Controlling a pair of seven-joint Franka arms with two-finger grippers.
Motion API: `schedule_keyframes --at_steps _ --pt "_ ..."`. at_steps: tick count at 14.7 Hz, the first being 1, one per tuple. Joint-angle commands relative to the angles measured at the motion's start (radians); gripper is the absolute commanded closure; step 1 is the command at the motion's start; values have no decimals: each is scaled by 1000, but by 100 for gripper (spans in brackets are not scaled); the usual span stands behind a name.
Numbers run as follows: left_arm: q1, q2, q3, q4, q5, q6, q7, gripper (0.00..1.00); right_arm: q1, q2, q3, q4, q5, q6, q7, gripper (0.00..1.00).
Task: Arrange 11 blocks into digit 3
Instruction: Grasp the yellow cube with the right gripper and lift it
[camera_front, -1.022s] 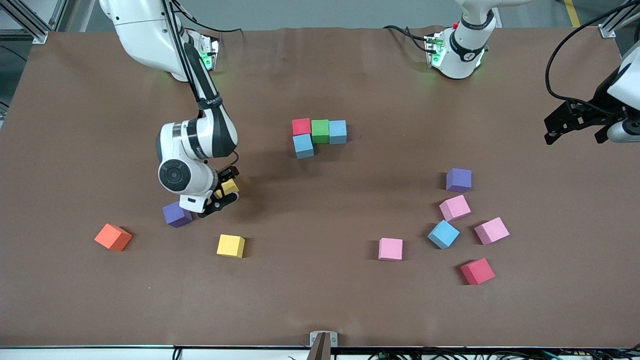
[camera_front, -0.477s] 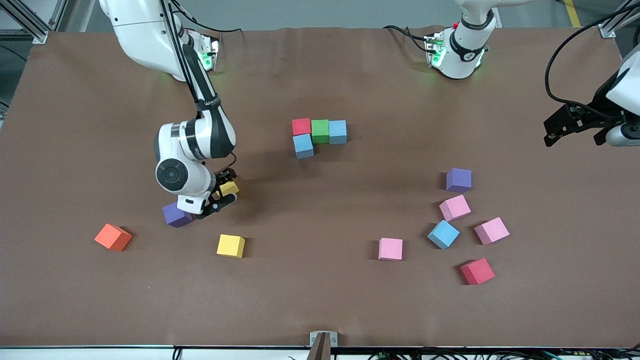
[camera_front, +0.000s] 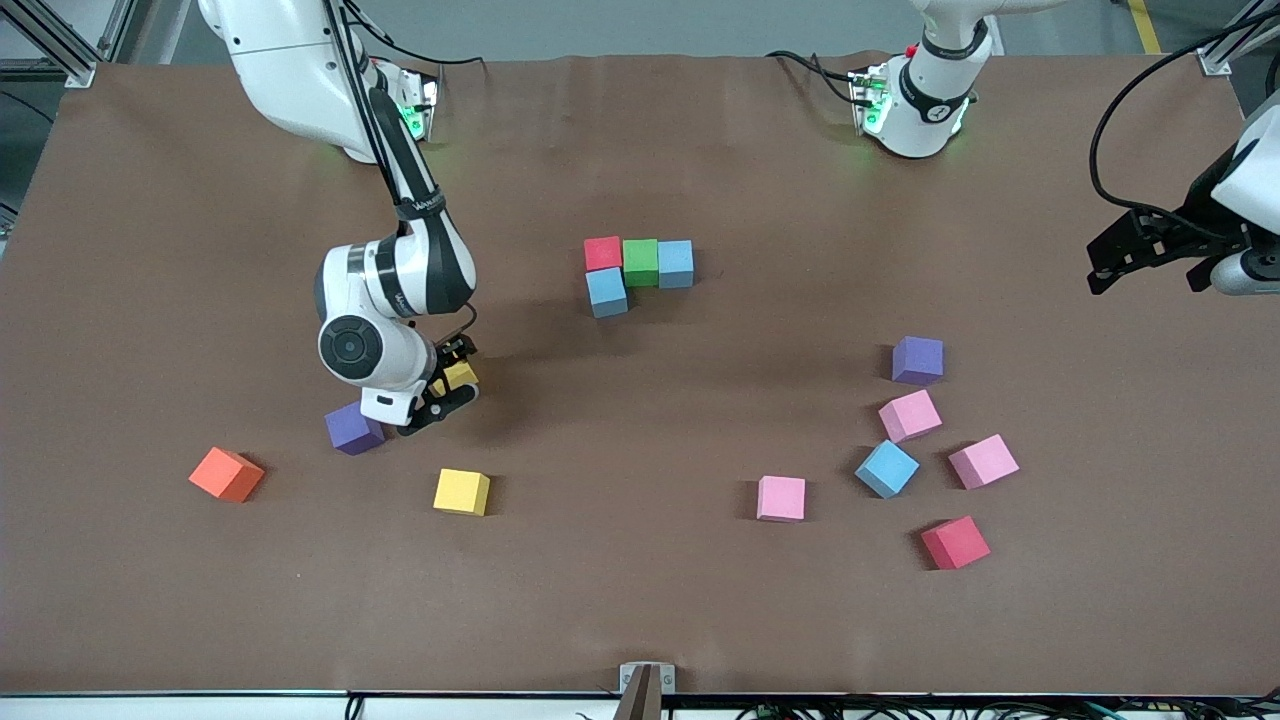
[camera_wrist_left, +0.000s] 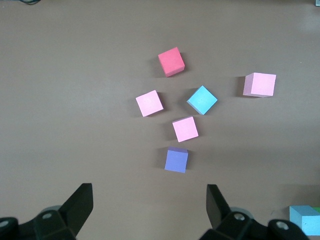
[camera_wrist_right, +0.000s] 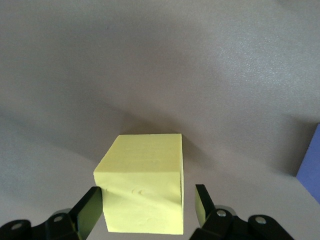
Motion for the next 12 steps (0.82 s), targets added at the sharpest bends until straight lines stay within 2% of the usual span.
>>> schedule_keyframes --at_steps 1,5,8,12 --pt "3 -4 -1 4 -20 1 13 0 -6 -10 22 -27 -8 16 8 19" --pt "-7 -3 -4 4 -20 1 13 0 -7 -10 27 -27 -8 21 8 14" --pt "-7 -3 -14 4 -20 1 13 0 -16 -13 28 -25 -5 12 10 0" --pt "-7 -3 -14 1 -20 1 12 0 -24 -16 28 -18 -3 7 11 0"
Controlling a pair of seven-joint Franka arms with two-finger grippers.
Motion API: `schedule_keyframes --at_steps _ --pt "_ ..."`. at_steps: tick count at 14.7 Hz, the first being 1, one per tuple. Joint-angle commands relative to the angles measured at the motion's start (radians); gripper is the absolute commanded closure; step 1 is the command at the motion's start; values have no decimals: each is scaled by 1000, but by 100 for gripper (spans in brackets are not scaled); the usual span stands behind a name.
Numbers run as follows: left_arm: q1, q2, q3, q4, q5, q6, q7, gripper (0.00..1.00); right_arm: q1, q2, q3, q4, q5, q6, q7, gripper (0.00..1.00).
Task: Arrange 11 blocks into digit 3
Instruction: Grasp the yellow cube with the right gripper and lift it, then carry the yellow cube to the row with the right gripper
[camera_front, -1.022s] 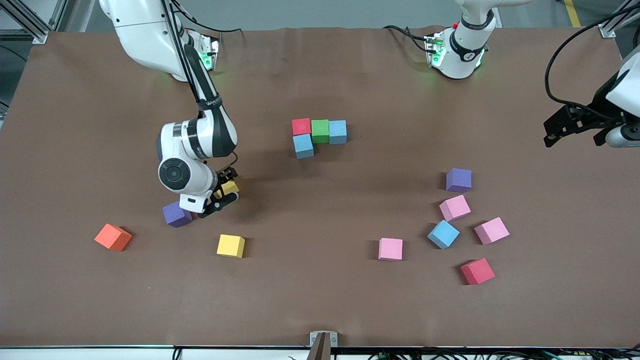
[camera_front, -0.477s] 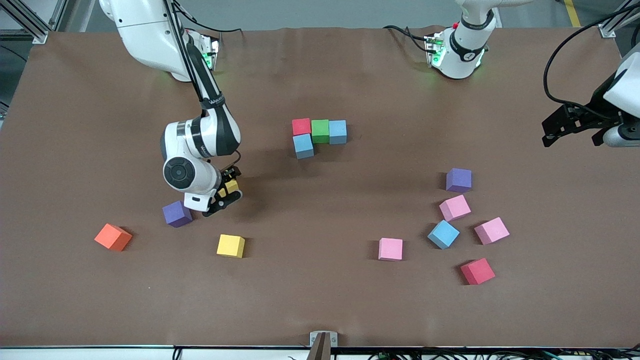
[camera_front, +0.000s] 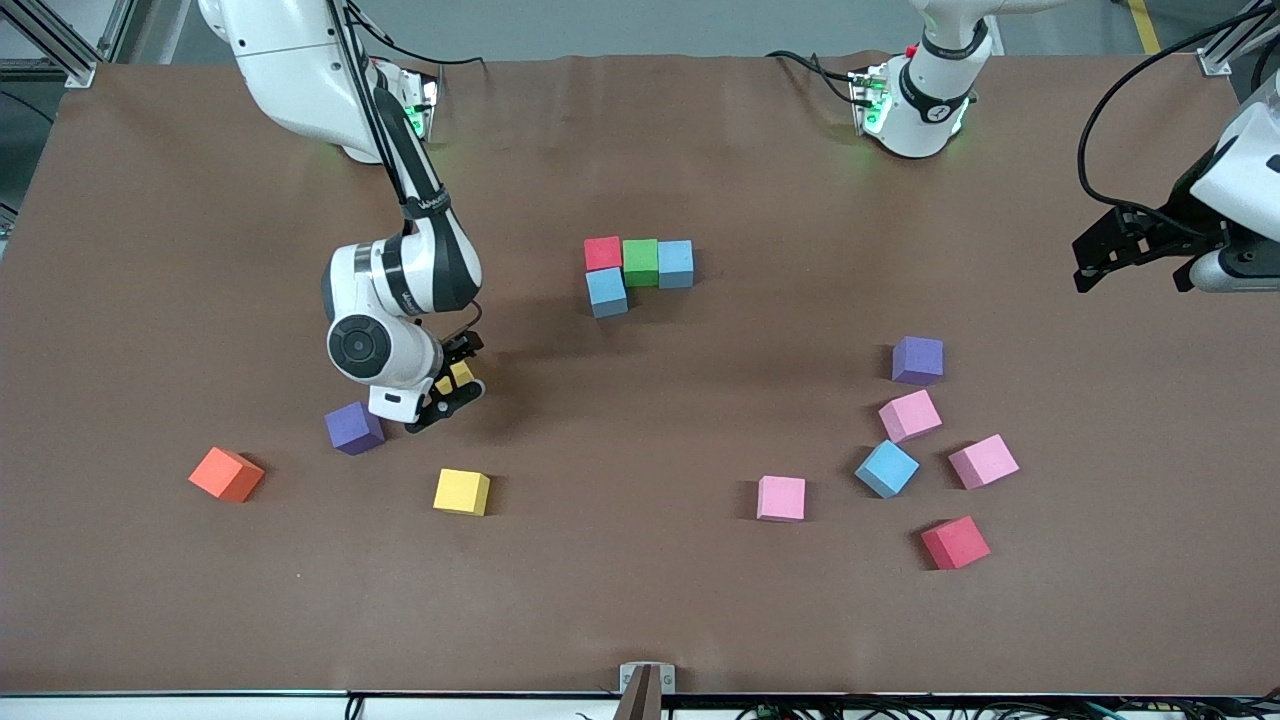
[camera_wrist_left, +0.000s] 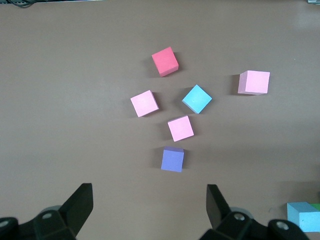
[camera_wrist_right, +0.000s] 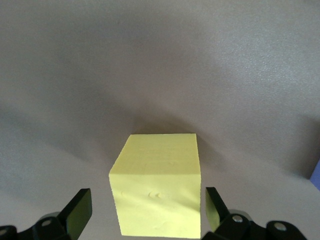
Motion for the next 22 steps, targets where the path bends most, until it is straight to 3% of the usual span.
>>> schedule_keyframes --at_steps 1,9,18,20,21,22 --pt "2 -3 -1 1 -20 1 13 0 -24 -18 13 -14 -4 7 8 0" --pt "0 0 -10 -2 -20 1 9 0 -19 -13 19 -25 -4 22 5 0" --pt "4 -1 -17 -2 -20 -1 16 0 -22 17 27 -25 -8 59 -6 26" --pt "4 -1 -16 -2 -20 -1 16 0 -18 14 27 -23 -11 59 -6 40" --pt "4 -1 -16 -2 -20 -1 16 0 -15 14 27 -16 -10 53 6 64" --pt "5 -1 -16 -2 -20 -1 16 0 -13 13 28 -9 -5 50 9 68"
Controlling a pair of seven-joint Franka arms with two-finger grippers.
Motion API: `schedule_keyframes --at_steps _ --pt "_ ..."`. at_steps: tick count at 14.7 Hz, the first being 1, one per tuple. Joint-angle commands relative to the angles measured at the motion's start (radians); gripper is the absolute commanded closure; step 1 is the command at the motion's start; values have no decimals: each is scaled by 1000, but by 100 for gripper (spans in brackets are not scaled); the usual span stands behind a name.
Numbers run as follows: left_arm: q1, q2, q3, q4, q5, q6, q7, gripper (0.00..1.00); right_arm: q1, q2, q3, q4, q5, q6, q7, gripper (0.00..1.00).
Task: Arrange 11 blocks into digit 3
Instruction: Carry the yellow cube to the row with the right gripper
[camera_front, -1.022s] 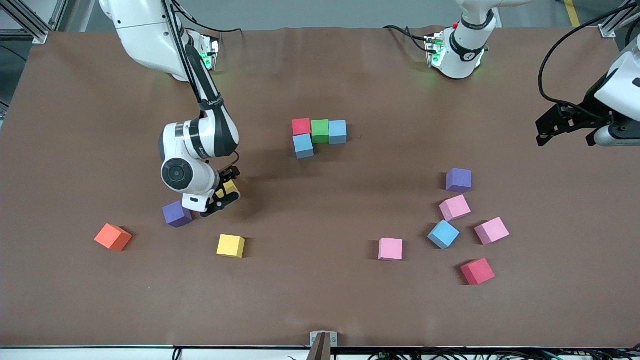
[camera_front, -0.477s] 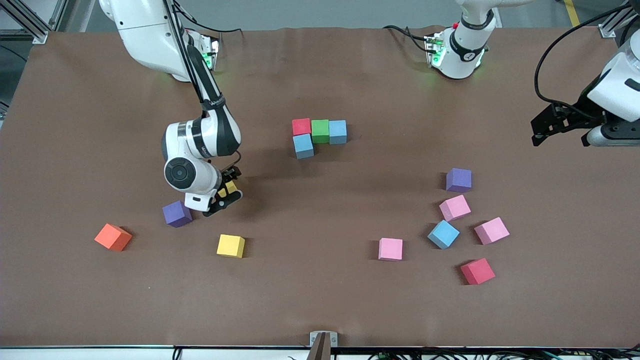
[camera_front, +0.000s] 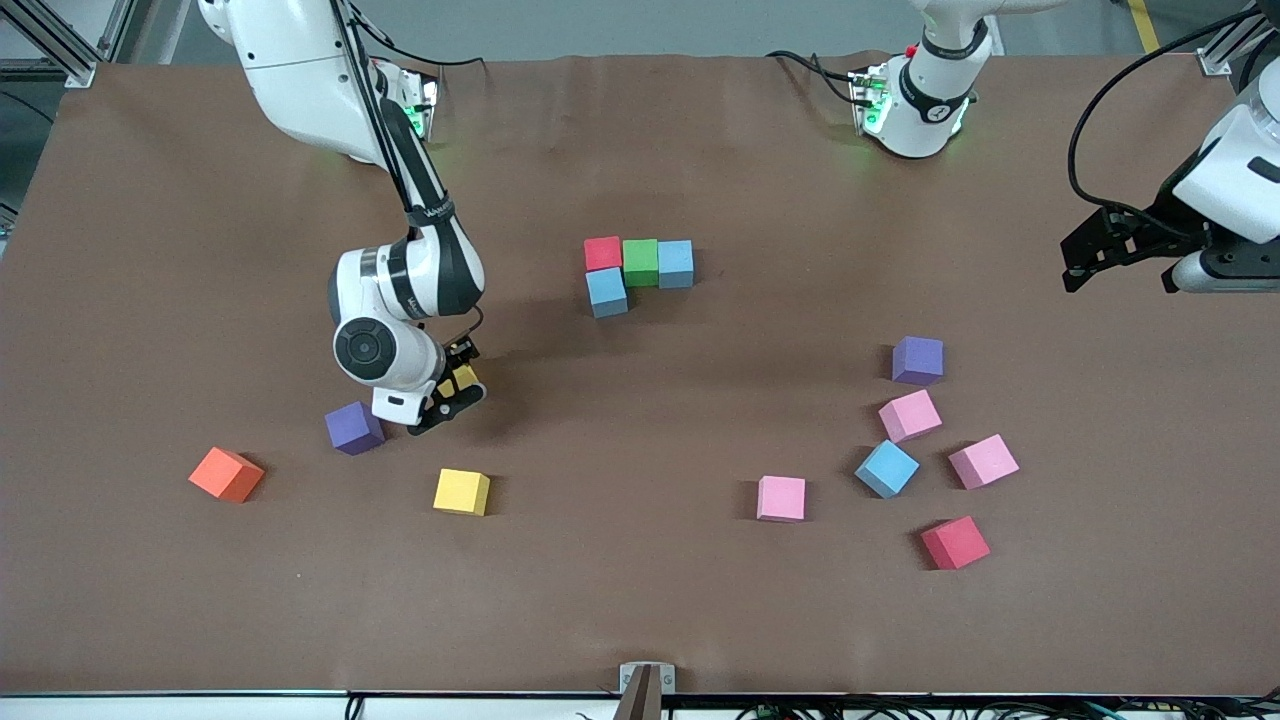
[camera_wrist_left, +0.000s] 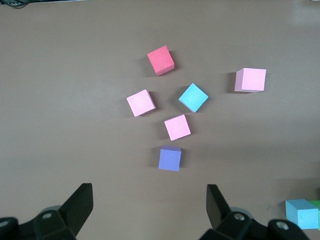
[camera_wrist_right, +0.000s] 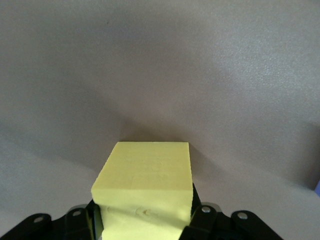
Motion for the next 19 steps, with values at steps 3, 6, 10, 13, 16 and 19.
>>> schedule_keyframes --at_steps 3,6,10,13,16,19 --pt "5 -4 -1 2 -19 -1 16 0 -4 -12 23 57 0 -1 95 71" --pt "5 -2 -1 2 -19 1 16 0 3 -8 78 137 21 1 306 71" --pt "4 -2 -1 2 -19 1 16 0 30 4 118 198 104 5 514 71" --pt "2 -2 -1 0 -19 1 16 0 73 65 125 284 155 4 609 71" --pt "2 -2 -2 0 -19 1 16 0 121 110 125 333 169 -4 663 71" --pt "2 -1 -2 -1 -19 1 15 0 144 123 125 339 167 -39 690 71"
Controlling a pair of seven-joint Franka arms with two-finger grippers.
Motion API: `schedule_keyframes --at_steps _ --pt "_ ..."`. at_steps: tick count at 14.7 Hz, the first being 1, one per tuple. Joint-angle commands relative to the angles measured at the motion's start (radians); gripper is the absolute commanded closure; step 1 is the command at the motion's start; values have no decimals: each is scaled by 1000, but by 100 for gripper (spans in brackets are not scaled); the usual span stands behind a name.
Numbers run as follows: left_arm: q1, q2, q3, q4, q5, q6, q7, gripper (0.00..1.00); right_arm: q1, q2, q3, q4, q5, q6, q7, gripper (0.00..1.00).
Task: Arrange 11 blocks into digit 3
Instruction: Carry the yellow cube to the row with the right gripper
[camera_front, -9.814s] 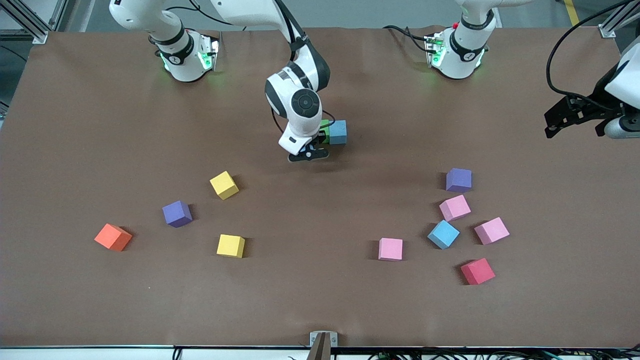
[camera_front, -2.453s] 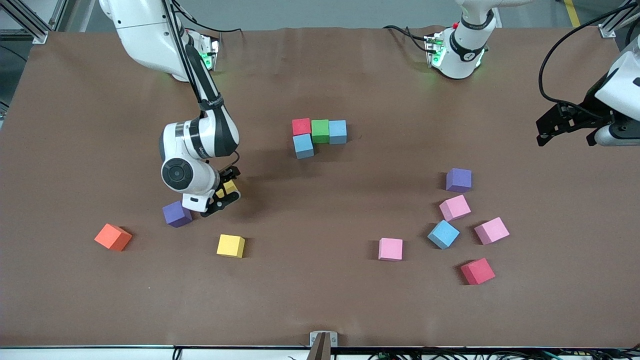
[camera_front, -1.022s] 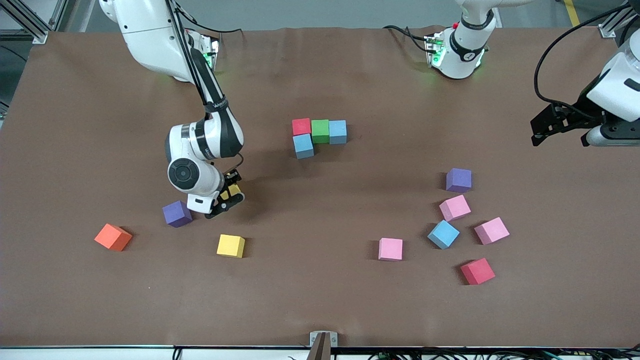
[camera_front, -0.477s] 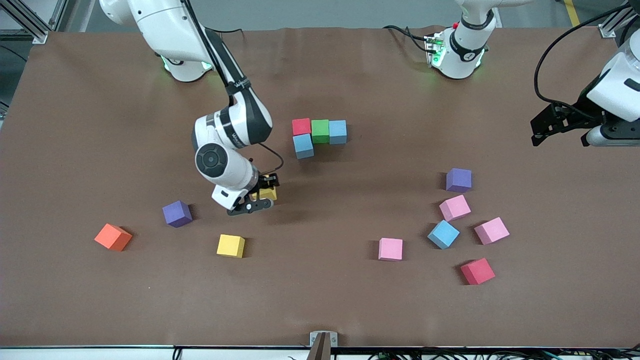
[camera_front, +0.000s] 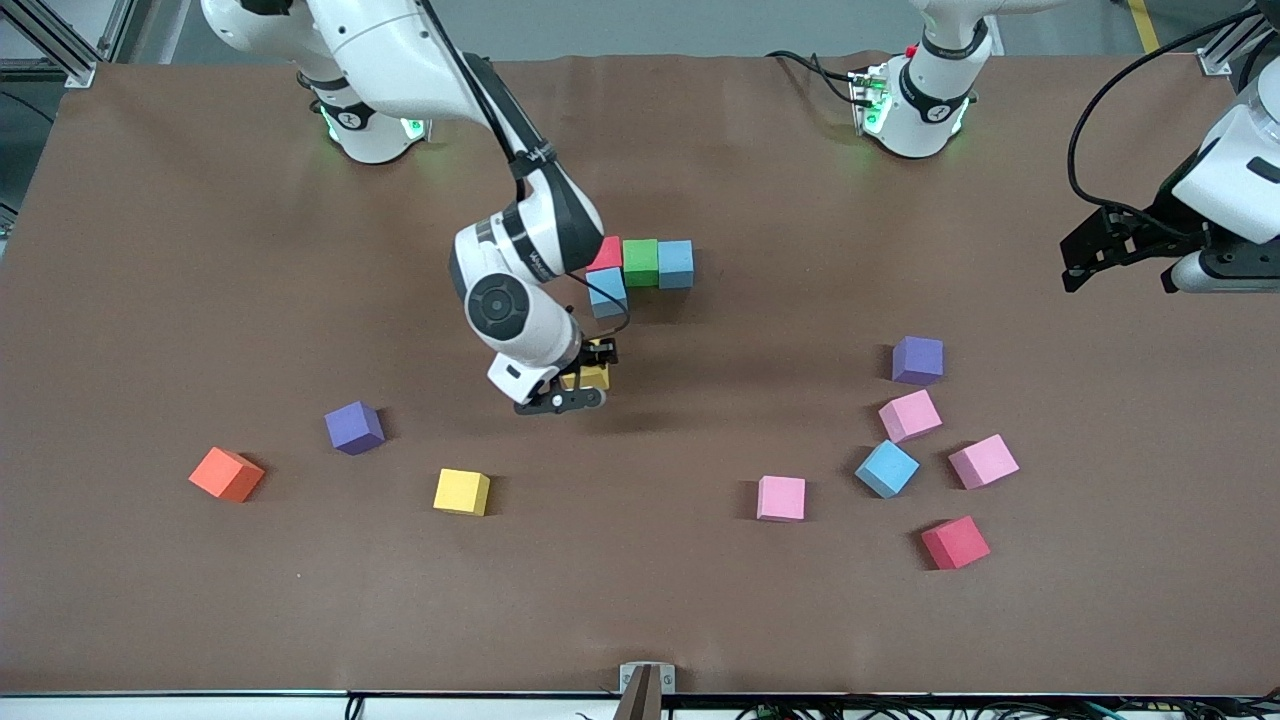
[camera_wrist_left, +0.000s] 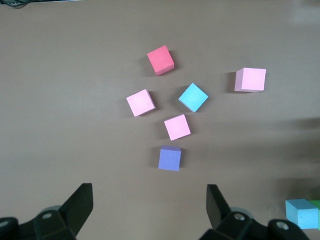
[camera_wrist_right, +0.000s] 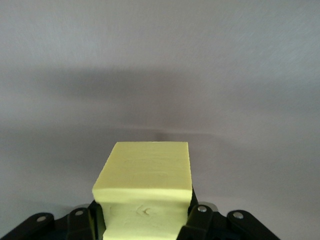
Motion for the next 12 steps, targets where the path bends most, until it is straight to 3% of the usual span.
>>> schedule_keyframes --at_steps 1,12 --pt "2 -1 -1 -2 -19 2 16 0 12 17 -4 26 13 -37 26 71" --pt "2 -1 -1 -11 -22 2 16 0 81 60 -4 62 -3 -97 54 70"
